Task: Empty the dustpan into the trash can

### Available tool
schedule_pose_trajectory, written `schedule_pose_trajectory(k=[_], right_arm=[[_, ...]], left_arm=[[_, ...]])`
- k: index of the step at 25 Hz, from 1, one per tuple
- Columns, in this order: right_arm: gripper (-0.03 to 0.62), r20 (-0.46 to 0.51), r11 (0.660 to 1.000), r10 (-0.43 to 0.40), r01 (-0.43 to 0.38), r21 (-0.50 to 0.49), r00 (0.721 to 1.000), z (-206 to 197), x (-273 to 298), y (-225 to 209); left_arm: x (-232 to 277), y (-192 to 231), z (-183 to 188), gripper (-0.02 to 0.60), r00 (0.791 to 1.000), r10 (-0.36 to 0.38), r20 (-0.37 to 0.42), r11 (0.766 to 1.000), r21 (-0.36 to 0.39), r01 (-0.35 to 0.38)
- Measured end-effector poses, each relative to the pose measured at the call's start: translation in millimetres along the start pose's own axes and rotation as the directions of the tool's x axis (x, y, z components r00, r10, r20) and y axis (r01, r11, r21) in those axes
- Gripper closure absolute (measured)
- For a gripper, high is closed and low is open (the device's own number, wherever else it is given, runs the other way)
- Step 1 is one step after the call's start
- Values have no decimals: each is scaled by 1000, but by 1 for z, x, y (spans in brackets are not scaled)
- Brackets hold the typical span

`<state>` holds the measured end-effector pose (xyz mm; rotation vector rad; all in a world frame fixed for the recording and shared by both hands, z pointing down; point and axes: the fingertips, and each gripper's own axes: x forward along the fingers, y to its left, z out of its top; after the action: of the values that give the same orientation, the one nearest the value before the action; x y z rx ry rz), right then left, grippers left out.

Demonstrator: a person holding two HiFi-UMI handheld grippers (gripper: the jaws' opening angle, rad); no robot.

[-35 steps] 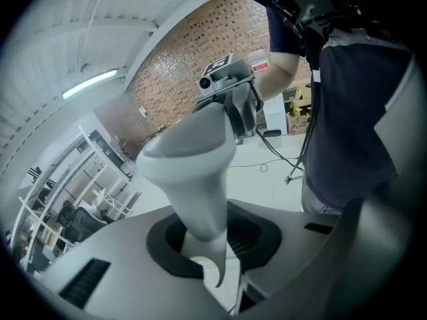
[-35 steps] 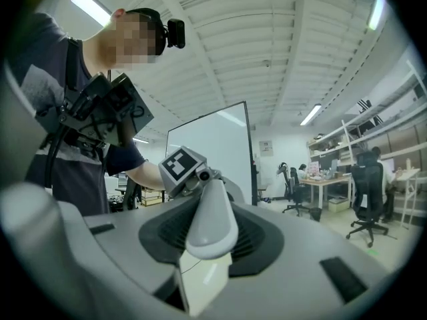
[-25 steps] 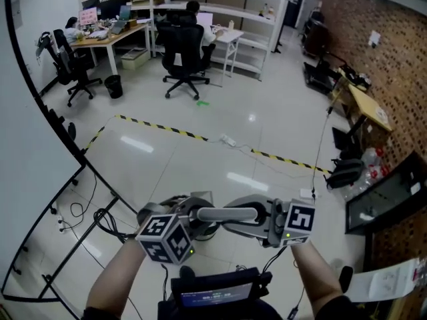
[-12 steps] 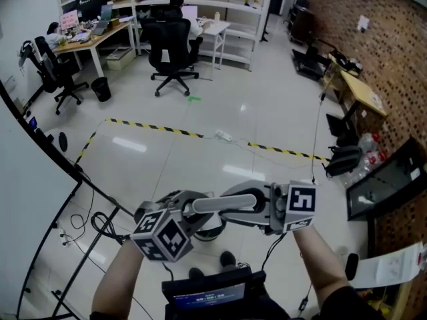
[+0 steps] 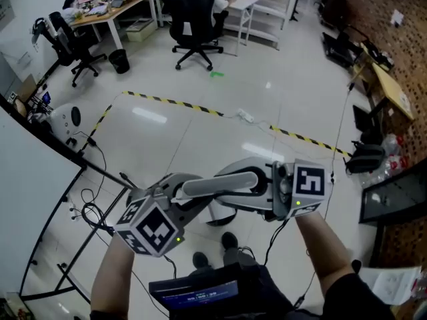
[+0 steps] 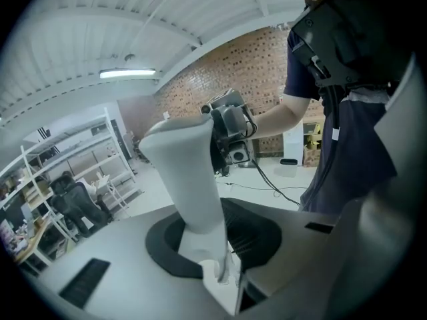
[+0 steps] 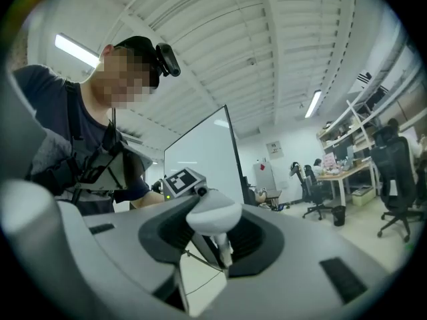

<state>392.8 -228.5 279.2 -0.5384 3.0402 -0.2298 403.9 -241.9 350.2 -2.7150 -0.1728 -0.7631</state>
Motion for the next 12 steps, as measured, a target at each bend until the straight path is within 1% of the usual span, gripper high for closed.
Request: schedule_pose_trajectory(k=[6,9,12], right_arm=[[454,69,996,88,-90,24,994,14,-3,-33],[454,81,993,118,-120,21,990,24,-2,-46],[453,73,988,147,-149,33,987,25,-3,-55]], left_arm=[[10,34,0,502,996,91,-4,994,-63,-91],[12,49,3,500,991,130,-11,988,-88,-130],[13,60,3,497,988,152,-11,983,-104,-153]])
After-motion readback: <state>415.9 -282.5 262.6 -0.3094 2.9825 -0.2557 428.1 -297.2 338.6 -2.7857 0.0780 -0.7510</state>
